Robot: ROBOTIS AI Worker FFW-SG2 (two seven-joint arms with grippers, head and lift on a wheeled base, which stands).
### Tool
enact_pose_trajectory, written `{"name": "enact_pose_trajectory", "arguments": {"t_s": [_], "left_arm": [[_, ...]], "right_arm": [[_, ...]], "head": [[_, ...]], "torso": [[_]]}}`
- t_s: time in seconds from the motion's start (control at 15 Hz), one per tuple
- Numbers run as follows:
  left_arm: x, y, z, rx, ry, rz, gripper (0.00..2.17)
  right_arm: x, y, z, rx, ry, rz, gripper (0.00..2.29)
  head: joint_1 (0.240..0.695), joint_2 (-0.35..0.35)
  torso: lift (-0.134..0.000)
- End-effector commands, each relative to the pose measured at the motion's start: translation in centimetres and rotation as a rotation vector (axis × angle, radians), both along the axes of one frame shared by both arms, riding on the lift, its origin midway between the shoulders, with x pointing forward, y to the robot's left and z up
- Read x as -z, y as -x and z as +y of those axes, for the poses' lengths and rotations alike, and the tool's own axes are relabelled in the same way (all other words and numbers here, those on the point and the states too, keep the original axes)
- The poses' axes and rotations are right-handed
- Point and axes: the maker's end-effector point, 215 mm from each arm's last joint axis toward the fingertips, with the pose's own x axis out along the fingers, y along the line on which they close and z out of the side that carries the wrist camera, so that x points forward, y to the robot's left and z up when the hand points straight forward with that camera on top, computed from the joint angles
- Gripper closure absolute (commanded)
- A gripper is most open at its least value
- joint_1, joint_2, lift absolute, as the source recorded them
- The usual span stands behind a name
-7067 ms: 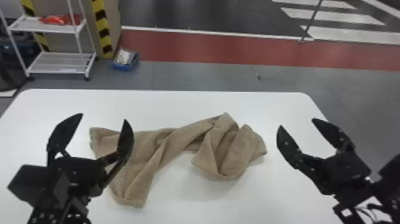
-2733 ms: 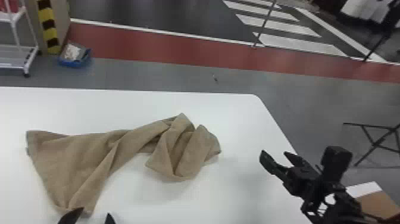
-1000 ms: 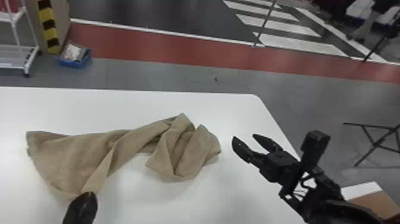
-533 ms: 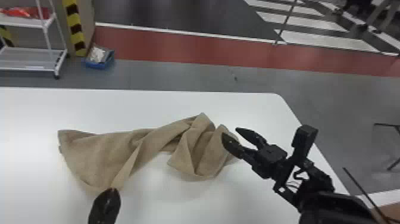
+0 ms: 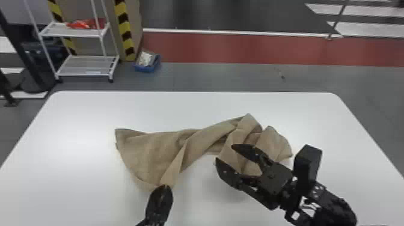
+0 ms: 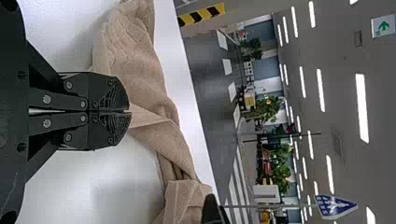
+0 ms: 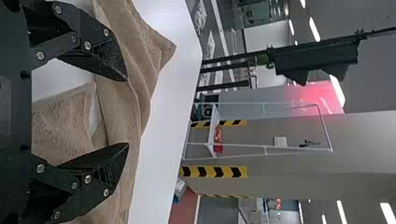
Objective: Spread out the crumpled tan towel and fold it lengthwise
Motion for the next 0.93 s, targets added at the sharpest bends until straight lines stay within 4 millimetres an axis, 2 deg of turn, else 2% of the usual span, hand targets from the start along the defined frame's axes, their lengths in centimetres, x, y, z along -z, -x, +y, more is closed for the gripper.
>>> {"name": "enact_pose_trajectory", "arguments": {"t_s": [0.0,0.2,0.47,0.87], "left_arm": [[0.1,0.0,0.1,0.001,-0.004,0.001,1.38],[0.1,0.1,0.0,0.005,-0.004,0.002,1.38],[0.3,0.4,-0.3,0.011,-0.004,0.008,1.38],[0.5,0.6,0.0,0.002,-0.007,0.011,1.38]], "right_arm": [[0.8,1.1,2.0,-0.048,0.053,-0.03,0.47],[1.8,1.0,1.5,-0.042,0.118,-0.035,0.56],[4.3,0.2,0.9,-0.03,0.194,-0.017,0.56],[4.4,-0.9,1.0,-0.03,0.188,-0.011,0.71]], "head": [[0.695,-0.004],[0.695,0.025],[0.695,0.016],[0.695,0.012]], "torso": [[-0.125],[-0.125],[-0.125],[-0.125]]}}
